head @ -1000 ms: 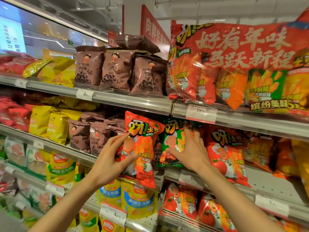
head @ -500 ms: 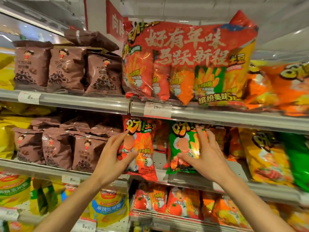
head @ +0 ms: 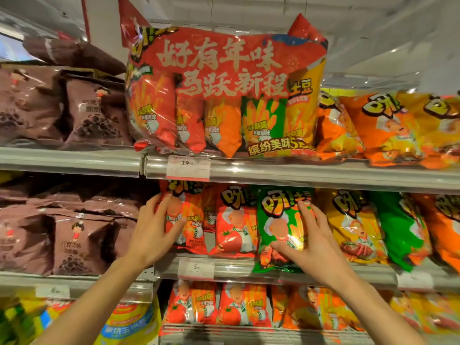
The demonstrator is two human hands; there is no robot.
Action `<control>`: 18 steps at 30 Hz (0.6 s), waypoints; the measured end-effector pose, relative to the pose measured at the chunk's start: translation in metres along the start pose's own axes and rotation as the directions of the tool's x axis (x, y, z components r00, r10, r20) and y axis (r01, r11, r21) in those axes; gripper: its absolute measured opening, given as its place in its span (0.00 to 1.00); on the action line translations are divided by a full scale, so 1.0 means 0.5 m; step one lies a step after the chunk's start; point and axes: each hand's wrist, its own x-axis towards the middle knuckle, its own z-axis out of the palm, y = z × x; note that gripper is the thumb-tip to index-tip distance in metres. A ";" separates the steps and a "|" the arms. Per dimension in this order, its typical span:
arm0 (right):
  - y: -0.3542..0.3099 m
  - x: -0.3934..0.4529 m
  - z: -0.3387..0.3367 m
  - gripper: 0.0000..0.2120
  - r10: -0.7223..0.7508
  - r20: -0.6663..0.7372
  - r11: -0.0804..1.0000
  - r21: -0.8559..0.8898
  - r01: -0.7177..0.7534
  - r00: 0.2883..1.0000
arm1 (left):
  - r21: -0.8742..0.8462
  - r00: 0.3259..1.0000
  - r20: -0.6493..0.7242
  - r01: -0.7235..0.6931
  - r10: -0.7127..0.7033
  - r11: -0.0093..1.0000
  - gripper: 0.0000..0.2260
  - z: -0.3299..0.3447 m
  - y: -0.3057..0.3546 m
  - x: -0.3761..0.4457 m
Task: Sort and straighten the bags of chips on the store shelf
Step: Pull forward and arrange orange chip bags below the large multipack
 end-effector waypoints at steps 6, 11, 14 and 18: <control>0.010 -0.002 0.001 0.55 0.010 0.001 1.000 0.008 -0.010 1.000 | 0.036 0.989 0.146 0.003 -0.008 0.999 0.41 0.042 0.011 -0.019; 0.012 -0.006 0.008 0.53 0.026 -0.008 1.000 0.011 -0.026 1.000 | 0.105 0.976 0.216 0.005 -0.028 0.994 0.44 0.050 0.021 -0.016; 0.007 -0.012 0.012 0.53 0.043 -0.017 0.999 0.029 -0.042 0.999 | 0.131 0.984 0.172 0.024 -0.046 0.991 0.38 0.050 0.029 -0.019; 0.006 -0.022 0.016 0.53 0.045 -0.033 0.998 0.036 -0.044 0.998 | 0.054 1.000 0.004 0.008 -0.008 0.998 0.35 0.047 0.033 -0.036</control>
